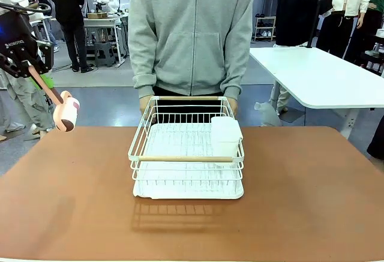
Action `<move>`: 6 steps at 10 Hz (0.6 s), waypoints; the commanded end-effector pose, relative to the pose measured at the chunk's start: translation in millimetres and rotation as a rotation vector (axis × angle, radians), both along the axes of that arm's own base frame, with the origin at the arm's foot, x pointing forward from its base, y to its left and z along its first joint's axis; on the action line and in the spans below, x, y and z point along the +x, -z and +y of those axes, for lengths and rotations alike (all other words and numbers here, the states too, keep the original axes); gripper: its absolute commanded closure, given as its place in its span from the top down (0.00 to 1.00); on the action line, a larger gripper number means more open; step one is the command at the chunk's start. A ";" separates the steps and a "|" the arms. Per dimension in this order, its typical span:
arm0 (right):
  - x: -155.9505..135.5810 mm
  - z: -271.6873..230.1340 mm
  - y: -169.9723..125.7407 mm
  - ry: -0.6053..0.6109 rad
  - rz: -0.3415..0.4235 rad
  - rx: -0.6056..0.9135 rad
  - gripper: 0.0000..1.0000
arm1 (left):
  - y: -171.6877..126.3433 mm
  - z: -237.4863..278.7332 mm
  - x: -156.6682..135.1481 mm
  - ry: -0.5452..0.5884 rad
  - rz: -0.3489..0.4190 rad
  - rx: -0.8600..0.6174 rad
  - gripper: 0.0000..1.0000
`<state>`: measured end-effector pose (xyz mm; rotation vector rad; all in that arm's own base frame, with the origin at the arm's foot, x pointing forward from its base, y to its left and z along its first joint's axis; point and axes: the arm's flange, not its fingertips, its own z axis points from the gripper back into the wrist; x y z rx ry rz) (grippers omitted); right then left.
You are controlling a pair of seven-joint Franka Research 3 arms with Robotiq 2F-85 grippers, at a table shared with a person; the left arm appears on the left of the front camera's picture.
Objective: Clean the table.
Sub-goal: Place the Lint Roller down when the Dish drying rack is positioned in the middle of the table.
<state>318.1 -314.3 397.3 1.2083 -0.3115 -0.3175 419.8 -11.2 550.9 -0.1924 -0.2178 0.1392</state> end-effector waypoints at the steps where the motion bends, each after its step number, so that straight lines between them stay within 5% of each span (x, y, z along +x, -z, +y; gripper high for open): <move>1: -1.3 0.2 -5.0 0.006 0.017 -0.004 1.00 | -0.8 2.6 -0.7 0.020 -0.008 -0.003 0.21; 6: -1.3 0.2 -5.0 0.006 0.017 -0.004 1.00 | -0.8 2.6 -0.7 0.020 -0.008 -0.003 0.21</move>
